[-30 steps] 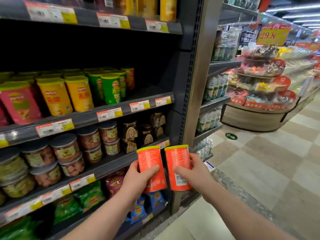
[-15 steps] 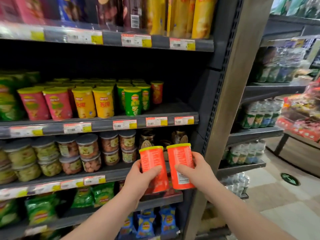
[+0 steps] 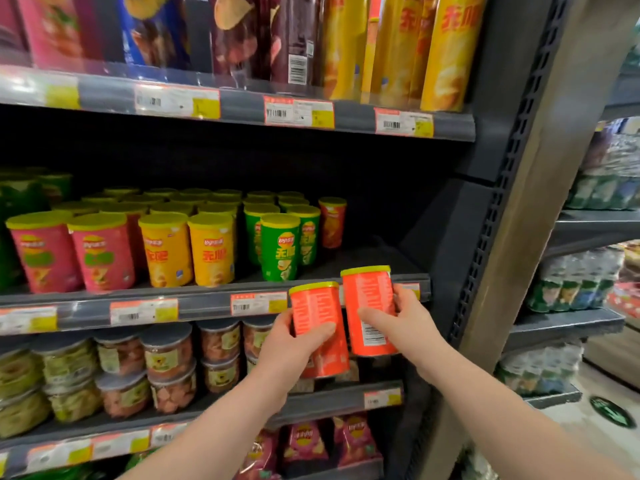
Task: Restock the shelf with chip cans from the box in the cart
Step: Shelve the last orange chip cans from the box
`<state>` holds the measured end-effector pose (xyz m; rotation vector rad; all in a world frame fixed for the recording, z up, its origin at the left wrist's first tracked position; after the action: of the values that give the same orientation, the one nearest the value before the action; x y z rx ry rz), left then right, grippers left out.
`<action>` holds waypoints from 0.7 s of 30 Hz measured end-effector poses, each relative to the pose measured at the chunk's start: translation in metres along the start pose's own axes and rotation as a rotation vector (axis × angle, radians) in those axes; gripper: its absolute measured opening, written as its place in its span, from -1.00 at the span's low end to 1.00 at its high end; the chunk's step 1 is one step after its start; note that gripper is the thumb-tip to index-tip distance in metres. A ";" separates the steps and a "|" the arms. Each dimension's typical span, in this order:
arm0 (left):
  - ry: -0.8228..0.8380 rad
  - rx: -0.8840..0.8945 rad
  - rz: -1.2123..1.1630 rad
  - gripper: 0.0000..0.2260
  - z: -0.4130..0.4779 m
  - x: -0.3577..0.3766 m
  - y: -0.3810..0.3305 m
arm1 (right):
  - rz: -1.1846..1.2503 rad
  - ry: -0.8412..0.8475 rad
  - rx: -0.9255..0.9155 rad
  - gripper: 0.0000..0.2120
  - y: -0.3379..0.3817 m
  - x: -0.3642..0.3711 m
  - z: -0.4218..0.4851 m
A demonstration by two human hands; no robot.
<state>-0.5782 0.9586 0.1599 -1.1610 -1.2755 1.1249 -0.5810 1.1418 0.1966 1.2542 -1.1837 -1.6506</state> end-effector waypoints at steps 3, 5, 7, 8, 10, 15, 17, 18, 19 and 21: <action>0.025 0.016 0.005 -0.65 0.027 -0.003 -0.007 | -0.012 -0.050 -0.036 -0.53 0.015 0.003 0.028; 0.047 0.026 0.016 -0.66 0.042 -0.005 -0.011 | -0.044 -0.092 -0.051 -0.40 0.022 0.004 0.046; 0.076 0.035 0.017 -0.70 0.055 -0.006 -0.015 | -0.060 -0.139 -0.052 -0.35 0.025 0.002 0.065; 0.084 0.038 0.008 -0.74 0.060 -0.006 -0.016 | -0.060 -0.162 -0.050 -0.34 0.025 0.001 0.074; 0.085 0.037 -0.008 -0.76 0.066 -0.005 -0.018 | -0.070 -0.203 -0.039 -0.33 0.025 -0.002 0.091; 0.057 0.038 0.008 -0.69 0.082 0.000 -0.024 | -0.079 -0.233 -0.079 -0.39 0.030 -0.008 0.137; 0.031 0.036 0.016 -0.63 0.089 -0.001 -0.023 | -0.092 -0.243 -0.091 -0.43 0.028 -0.008 0.157; 0.020 0.034 0.015 -0.61 0.091 -0.001 -0.023 | -0.104 -0.247 -0.089 -0.43 0.026 -0.007 0.167; 0.013 0.034 0.006 -0.60 0.093 -0.001 -0.023 | -0.120 -0.245 -0.084 -0.43 0.022 -0.006 0.178; -0.001 0.037 -0.020 -0.57 0.096 0.001 -0.026 | -0.160 -0.228 -0.065 -0.38 0.016 -0.002 0.200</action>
<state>-0.6751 0.9574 0.1828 -1.1182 -1.2595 1.1301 -0.7737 1.1855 0.2319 1.1688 -1.1775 -1.9769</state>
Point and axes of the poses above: each hand's wrist, its own z-axis towards the middle knuckle, its own x-axis out of the palm, y = z × x, the point moved 9 cm from there along z, towards the middle knuckle, and after that the axes turned 4 degrees about -y, right-handed, at the moved point
